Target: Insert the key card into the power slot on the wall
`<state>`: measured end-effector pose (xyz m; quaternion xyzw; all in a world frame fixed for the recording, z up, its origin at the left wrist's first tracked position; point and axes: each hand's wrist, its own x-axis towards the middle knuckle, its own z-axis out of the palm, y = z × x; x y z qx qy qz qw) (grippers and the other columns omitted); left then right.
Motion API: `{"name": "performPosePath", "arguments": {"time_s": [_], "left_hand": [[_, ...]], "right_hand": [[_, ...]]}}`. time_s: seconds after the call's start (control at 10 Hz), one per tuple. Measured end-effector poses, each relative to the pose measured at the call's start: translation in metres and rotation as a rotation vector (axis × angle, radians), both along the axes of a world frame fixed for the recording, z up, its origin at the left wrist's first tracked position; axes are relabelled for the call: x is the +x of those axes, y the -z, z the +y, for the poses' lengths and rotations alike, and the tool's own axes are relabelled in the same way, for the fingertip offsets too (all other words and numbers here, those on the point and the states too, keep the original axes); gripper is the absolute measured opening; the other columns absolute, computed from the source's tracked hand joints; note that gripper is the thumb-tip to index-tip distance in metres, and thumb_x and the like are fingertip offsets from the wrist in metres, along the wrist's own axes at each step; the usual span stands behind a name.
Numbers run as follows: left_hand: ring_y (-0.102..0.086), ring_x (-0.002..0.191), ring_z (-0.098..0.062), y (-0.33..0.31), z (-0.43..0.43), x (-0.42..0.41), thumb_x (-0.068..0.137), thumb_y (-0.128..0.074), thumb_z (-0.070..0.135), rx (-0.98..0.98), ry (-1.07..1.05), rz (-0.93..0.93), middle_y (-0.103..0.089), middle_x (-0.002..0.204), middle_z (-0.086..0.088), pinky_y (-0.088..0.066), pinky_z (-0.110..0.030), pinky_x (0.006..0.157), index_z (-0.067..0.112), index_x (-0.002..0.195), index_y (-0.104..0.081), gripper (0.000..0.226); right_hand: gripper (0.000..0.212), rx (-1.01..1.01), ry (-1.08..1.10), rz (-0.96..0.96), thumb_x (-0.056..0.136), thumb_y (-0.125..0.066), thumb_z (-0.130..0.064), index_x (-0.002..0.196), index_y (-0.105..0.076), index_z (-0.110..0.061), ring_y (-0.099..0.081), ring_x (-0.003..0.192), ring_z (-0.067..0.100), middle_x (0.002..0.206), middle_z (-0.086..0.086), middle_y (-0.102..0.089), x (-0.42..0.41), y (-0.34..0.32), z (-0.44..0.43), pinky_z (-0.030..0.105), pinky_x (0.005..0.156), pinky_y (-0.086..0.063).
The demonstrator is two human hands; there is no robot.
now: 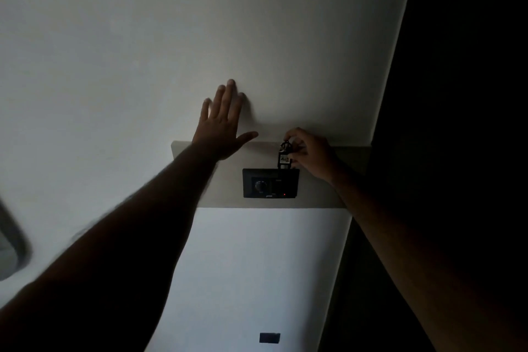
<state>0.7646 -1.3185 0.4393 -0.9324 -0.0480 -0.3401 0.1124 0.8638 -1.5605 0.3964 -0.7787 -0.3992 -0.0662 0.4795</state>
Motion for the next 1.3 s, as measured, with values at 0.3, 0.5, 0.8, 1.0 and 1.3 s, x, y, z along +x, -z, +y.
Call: {"name": "performPosePath", "arguments": {"time_s": [0.3, 0.5, 0.8, 1.0, 1.3], "left_hand": [[0.005, 0.155, -0.033, 0.005, 0.003, 0.003, 0.088, -0.027, 0.079, 0.004, -0.004, -0.017, 0.009, 0.168, -0.017, -0.018, -0.061, 0.12, 0.013, 0.16, -0.003, 0.101], [0.005, 0.155, -0.032, 0.007, 0.005, 0.005, 0.088, -0.027, 0.08, 0.002, 0.001, -0.028, 0.009, 0.168, -0.015, -0.018, -0.061, 0.119, 0.014, 0.16, -0.003, 0.1], [0.005, 0.155, -0.031, 0.011, 0.008, 0.009, 0.088, -0.025, 0.081, -0.004, 0.007, -0.036, 0.009, 0.168, -0.014, -0.018, -0.061, 0.12, 0.015, 0.16, -0.002, 0.1], [0.006, 0.155, -0.031, 0.01, 0.007, 0.009, 0.088, -0.025, 0.081, -0.012, 0.001, -0.022, 0.009, 0.168, -0.014, -0.017, -0.062, 0.12, 0.015, 0.16, -0.002, 0.1], [0.019, 0.153, -0.029, 0.005, 0.0, 0.004, 0.09, -0.023, 0.077, -0.035, -0.039, 0.044, 0.023, 0.166, -0.012, -0.006, -0.06, 0.122, 0.015, 0.159, 0.008, 0.098]], "right_hand": [[0.042, 0.026, -0.008, 0.015, 0.082, -0.067, 0.011, 0.104, -0.062, -0.025, -0.069, 0.081, 0.02, 0.091, 0.008, -0.062, 0.001, 0.013, 0.015, 0.036, 0.064, -0.065], [0.038, -0.05, 0.025, -0.094, 0.081, -0.072, 0.006, 0.113, -0.063, -0.014, -0.073, 0.09, 0.025, 0.102, 0.013, -0.069, -0.002, 0.017, 0.016, 0.039, 0.067, -0.065], [0.036, -0.127, 0.064, -0.174, 0.083, -0.071, 0.006, 0.116, -0.063, -0.006, -0.071, 0.093, 0.028, 0.104, 0.016, -0.067, -0.006, 0.033, 0.017, 0.038, 0.07, -0.065], [0.038, -0.129, 0.114, -0.247, 0.08, -0.073, 0.005, 0.117, -0.067, -0.001, -0.072, 0.092, 0.029, 0.103, 0.017, -0.07, -0.007, 0.046, 0.018, 0.044, 0.078, -0.062], [0.046, -0.319, 0.183, -0.554, 0.094, -0.061, -0.04, 0.137, -0.058, -0.025, -0.06, 0.117, 0.019, 0.128, -0.003, -0.064, -0.021, 0.053, -0.006, 0.034, 0.093, -0.054]]}}
